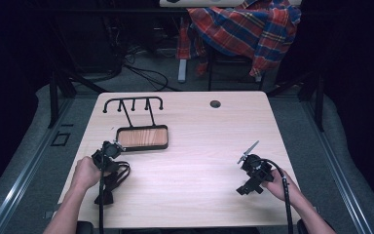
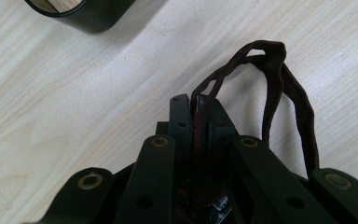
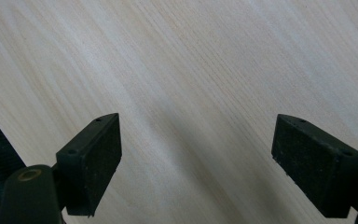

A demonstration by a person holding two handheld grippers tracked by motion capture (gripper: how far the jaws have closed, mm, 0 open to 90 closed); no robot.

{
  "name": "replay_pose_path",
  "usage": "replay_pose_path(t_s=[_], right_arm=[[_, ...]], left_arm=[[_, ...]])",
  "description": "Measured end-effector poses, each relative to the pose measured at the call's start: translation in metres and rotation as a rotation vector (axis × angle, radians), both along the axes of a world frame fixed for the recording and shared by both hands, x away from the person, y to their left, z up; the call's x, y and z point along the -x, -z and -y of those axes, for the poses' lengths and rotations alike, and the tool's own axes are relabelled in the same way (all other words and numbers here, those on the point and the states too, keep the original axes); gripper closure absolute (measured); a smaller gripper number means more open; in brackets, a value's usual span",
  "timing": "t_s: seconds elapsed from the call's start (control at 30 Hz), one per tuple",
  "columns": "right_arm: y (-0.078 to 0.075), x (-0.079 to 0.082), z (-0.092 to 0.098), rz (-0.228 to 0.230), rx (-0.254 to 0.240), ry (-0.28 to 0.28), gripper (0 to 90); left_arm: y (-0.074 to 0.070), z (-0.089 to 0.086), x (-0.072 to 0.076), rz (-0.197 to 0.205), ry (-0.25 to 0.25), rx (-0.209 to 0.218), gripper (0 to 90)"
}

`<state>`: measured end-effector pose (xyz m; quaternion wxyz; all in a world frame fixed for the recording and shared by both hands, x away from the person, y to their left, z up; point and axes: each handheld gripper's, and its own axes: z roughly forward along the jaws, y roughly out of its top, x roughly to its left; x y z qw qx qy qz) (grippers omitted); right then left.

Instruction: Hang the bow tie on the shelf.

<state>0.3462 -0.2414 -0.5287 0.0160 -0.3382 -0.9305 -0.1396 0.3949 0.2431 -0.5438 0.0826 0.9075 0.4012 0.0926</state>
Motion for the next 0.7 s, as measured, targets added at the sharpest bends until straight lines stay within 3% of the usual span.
replay_pose_path(t_s=[0.33, 0.7], right_arm=[[0.001, 0.001, 0.0, 0.001, -0.01, 0.006, 15.8], [0.001, 0.0, 0.0, -0.005, -0.005, 0.016, 15.8]], left_arm=[[-0.006, -0.006, 0.002, 0.025, -0.013, 0.016, 87.5], [-0.02, -0.014, 0.012, 0.089, -0.06, 0.08, 87.8]])
